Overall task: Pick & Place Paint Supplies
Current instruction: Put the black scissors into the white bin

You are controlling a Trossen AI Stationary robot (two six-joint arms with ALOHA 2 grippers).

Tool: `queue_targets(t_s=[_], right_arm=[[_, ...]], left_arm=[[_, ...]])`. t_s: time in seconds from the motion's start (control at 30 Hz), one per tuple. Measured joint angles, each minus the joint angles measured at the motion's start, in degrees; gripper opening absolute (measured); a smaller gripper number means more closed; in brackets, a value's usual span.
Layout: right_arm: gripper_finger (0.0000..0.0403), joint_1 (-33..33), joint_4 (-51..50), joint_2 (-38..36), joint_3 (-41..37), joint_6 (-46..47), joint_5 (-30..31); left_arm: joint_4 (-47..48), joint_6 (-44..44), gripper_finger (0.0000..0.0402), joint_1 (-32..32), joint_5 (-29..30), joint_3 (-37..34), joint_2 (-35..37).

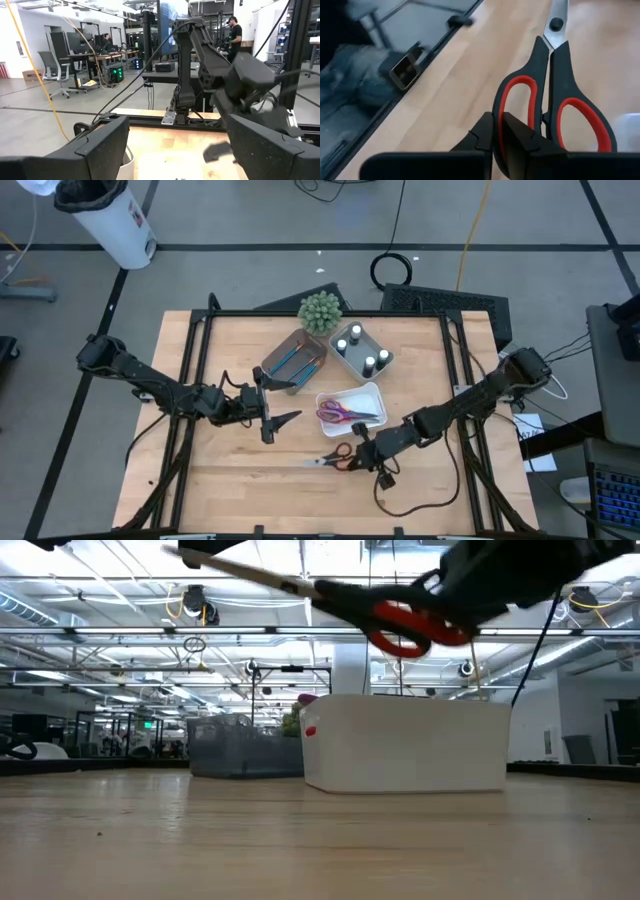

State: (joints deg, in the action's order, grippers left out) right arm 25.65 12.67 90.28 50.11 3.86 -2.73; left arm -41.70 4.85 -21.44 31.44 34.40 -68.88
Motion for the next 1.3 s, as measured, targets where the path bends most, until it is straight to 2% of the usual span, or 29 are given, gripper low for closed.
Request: queue_targets(t_s=[0.2, 0.33, 0.7, 0.93, 1.13, 1.3], right_arm=[[0.0011, -2.7, -6.4, -5.6, 0.1, 0.2, 4.6], [0.0012, -5.3, -10.4, -7.9, 0.1, 3.5, 7.4], [0.0012, -11.8, -14.4, -8.6, -0.7, 5.2, 7.2], [0.0012, -14.1, -8.3, -8.6, -6.0, 6.0, 7.0], [0.0011, -15.8, 6.6, -9.7, -11.2, 4.5, 0.8], [0.0011, -17.0, 14.5, -13.4, -14.2, 2.8, -0.4]], left_arm=[[0.0, -0.1, 0.0340, 0.0, 0.0, 0.0, 0.0], [0.0, -0.2, 0.0340, 0.0, 0.0, 0.0, 0.0], [0.1, -0.2, 0.0340, 0.0, 0.0, 0.0, 0.0], [0.1, -0.2, 0.0340, 0.0, 0.0, 0.0, 0.0], [0.2, -0.2, 0.0340, 0.0, 0.0, 0.0, 0.0], [0.4, -0.2, 0.0340, 0.0, 0.0, 0.0, 0.0]])
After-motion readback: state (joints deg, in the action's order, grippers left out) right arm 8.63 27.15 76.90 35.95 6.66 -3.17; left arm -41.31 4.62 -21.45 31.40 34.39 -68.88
